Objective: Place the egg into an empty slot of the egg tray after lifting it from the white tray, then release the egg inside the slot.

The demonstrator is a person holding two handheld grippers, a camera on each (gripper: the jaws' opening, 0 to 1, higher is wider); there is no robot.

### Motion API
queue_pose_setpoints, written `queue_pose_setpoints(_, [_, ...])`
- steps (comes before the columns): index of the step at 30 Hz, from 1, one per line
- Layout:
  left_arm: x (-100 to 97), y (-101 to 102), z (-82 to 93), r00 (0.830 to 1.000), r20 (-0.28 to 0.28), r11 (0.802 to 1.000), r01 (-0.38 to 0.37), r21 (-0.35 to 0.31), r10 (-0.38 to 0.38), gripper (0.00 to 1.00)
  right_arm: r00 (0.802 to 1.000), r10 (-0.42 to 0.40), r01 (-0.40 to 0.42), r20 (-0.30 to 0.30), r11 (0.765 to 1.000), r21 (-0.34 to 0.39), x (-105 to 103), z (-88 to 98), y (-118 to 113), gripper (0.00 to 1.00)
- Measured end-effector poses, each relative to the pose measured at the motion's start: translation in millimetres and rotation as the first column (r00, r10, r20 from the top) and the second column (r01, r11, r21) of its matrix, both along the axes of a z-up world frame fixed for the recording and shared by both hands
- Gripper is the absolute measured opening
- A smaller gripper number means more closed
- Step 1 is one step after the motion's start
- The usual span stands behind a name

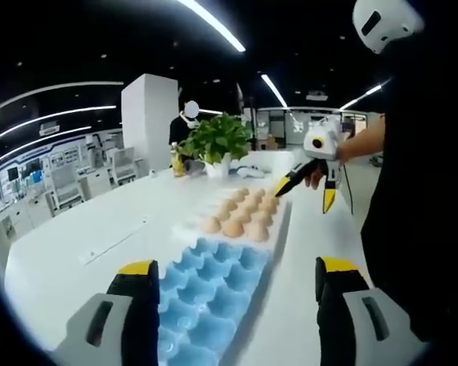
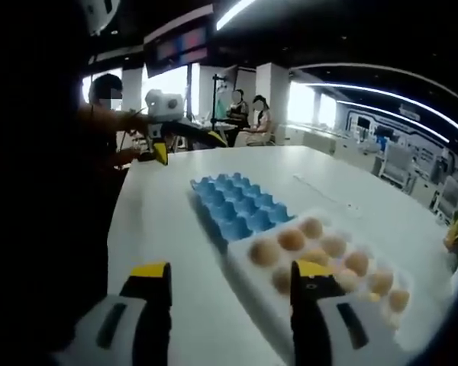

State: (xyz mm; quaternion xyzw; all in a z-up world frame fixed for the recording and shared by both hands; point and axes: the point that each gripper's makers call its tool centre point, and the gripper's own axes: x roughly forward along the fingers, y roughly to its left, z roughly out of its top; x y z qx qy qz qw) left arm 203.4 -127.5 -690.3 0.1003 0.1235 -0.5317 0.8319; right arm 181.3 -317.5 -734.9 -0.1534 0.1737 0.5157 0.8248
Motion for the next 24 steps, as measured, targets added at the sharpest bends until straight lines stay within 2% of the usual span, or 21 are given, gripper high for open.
queue_pose_setpoints(1, [0.1,0,0.0,1.0,0.002,1.0,-0.001,0.001,0.001,0.85,1.0,-0.012,0.013,0.021,1.0,-0.016,2,-0.2,-1,0.57])
queue_pose_setpoints(4, [0.6,0,0.7,1.0,0.003,1.0,-0.004,-0.003,0.004,0.84,1.0,-0.028,0.028,0.004,0.999,0.033,2,3.3,5,0.55])
queue_pose_setpoints(7, [0.7,1,0.9,1.0,0.003,1.0,-0.005,-0.006,0.005,0.84,0.999,-0.033,0.033,0.001,0.998,0.048,1,3.9,9,0.56])
queue_pose_setpoints(9, [0.2,2,-1.7,1.0,0.002,1.0,0.0,0.01,0.0,0.83,0.999,-0.039,0.039,0.016,0.999,0.019,3,0.3,11,0.5])
queue_pose_setpoints(11, [0.5,2,-1.9,1.0,0.002,1.0,-0.002,0.008,0.002,0.83,0.999,-0.048,0.048,0.004,0.999,0.024,4,-2.1,14,0.48])
queue_pose_setpoints(13, [0.5,2,-1.1,1.0,0.0,1.0,-0.002,0.002,0.002,0.85,0.998,-0.06,0.059,0.024,0.998,0.016,7,-2.2,17,0.43])
queue_pose_setpoints(15, [1.0,2,-0.3,1.0,-0.001,1.0,-0.005,-0.005,0.005,0.84,0.998,-0.068,0.068,-0.002,0.997,0.047,9,-1.7,23,0.47])
queue_pose_setpoints(18, [1.7,3,-0.7,1.0,-0.003,1.0,-0.012,-0.007,0.011,0.86,0.997,-0.074,0.074,0.002,0.997,0.035,12,-4.8,30,0.47])
queue_pose_setpoints(21, [1.1,3,-0.2,1.0,-0.008,1.0,-0.015,-0.012,0.014,0.86,0.995,-0.1,0.1,-0.022,0.995,0.028,17,-9.7,35,0.49])
queue_pose_setpoints(24, [1.3,4,-0.6,1.0,-0.014,1.0,-0.02,-0.013,0.02,0.85,0.988,-0.146,0.148,-0.043,0.988,0.038,26,-12.2,37,0.45])
